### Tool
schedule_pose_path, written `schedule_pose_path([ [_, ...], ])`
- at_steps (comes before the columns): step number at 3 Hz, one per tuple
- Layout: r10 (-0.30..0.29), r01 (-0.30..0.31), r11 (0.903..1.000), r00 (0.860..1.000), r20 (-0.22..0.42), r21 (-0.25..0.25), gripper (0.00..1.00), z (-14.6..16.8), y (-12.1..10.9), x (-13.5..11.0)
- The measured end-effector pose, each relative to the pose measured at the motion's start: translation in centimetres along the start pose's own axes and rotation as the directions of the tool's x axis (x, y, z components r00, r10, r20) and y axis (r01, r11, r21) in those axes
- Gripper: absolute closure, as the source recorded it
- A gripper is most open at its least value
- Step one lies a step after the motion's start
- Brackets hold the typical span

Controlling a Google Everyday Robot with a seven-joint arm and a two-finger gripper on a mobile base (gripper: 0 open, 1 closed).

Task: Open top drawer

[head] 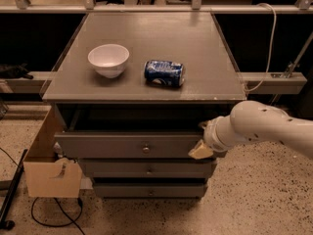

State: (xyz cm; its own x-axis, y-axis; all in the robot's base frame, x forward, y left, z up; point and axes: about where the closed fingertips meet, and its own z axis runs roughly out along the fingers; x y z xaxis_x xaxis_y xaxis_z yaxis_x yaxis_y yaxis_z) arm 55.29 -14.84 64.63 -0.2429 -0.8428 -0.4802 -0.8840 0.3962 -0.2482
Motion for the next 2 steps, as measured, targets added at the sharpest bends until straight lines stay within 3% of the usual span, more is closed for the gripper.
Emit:
schedule_pose_path([
  [1, -0.001, 0.001, 0.9999, 1.0, 0.004, -0.012, 0.62, -0.12, 1.53, 0.76],
  [2, 0.0, 0.0, 0.9999, 1.0, 0.004, -0.012, 0.85, -0.6, 1.34, 0.46],
])
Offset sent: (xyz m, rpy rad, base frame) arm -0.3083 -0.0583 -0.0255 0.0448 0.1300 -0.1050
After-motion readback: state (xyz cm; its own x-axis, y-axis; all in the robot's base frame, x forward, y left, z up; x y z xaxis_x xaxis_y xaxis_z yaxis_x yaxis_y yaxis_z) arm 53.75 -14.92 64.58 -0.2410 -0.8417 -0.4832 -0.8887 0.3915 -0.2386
